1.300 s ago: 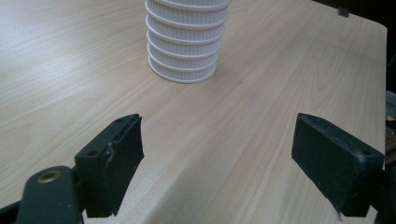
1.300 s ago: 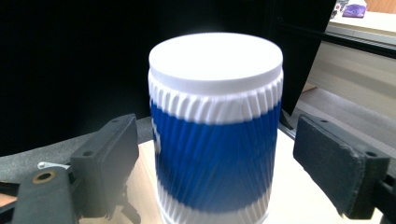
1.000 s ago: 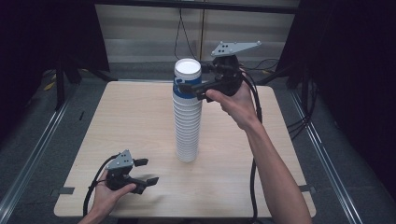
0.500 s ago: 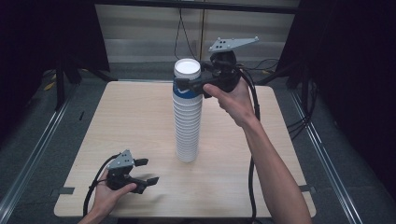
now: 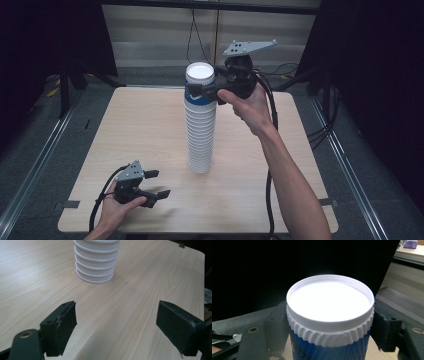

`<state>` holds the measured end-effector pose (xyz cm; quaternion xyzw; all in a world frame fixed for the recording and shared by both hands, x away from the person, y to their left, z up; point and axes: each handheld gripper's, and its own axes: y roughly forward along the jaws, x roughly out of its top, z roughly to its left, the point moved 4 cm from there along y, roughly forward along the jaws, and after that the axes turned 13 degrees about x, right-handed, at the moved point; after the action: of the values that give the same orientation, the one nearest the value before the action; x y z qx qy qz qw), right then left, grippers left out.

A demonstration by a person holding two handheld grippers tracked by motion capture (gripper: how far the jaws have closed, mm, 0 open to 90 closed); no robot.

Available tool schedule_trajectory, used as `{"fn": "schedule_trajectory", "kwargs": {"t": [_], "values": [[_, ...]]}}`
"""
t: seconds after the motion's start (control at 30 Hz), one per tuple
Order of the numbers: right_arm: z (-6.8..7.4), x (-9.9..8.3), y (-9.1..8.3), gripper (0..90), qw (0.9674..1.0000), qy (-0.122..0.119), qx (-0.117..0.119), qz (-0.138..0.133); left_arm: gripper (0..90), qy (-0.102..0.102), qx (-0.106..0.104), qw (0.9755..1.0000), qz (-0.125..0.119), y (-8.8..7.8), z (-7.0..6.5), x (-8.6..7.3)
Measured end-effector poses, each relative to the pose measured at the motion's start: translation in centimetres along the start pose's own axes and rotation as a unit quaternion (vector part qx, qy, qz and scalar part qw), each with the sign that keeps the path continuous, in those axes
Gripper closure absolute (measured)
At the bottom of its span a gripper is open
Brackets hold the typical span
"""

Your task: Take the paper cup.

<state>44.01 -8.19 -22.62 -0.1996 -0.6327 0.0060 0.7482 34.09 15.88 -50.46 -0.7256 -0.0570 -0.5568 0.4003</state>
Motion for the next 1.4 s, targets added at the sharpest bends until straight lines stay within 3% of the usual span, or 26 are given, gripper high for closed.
{"fn": "schedule_trajectory", "kwargs": {"t": [0.37, 0.5, 0.6, 0.77, 1.07, 1.4], "values": [[0.2, 0.9, -0.4, 27.4, 0.9995, -0.004, -0.004, -0.032, 16.4, 0.007, 0.0, 1.0, 0.001, 0.1, -0.2, 0.0], [0.3, 1.3, -0.9, 27.5, 0.9987, -0.007, 0.0, -0.051, 16.4, 0.005, -0.002, 1.0, 0.001, 0.2, -0.2, 0.0], [0.4, 1.6, -1.0, 27.7, 0.9981, -0.011, -0.003, -0.061, 16.3, -0.009, 0.003, 1.0, -0.001, 0.2, 0.1, 0.0], [0.6, 2.0, -1.3, 27.8, 0.9971, -0.006, -0.001, -0.076, 16.3, -0.007, 0.006, 1.0, -0.001, 0.2, 0.2, -0.1], [0.8, 2.5, -2.0, 28.0, 0.9963, -0.007, -0.017, -0.084, 16.4, -0.004, 0.002, 1.0, 0.0, 0.3, 0.0, -0.1], [1.0, 3.2, -3.0, 28.2, 0.9926, -0.018, -0.032, -0.116, 16.7, -0.003, 0.002, 1.0, -0.002, 0.2, 0.2, -0.1]]}}
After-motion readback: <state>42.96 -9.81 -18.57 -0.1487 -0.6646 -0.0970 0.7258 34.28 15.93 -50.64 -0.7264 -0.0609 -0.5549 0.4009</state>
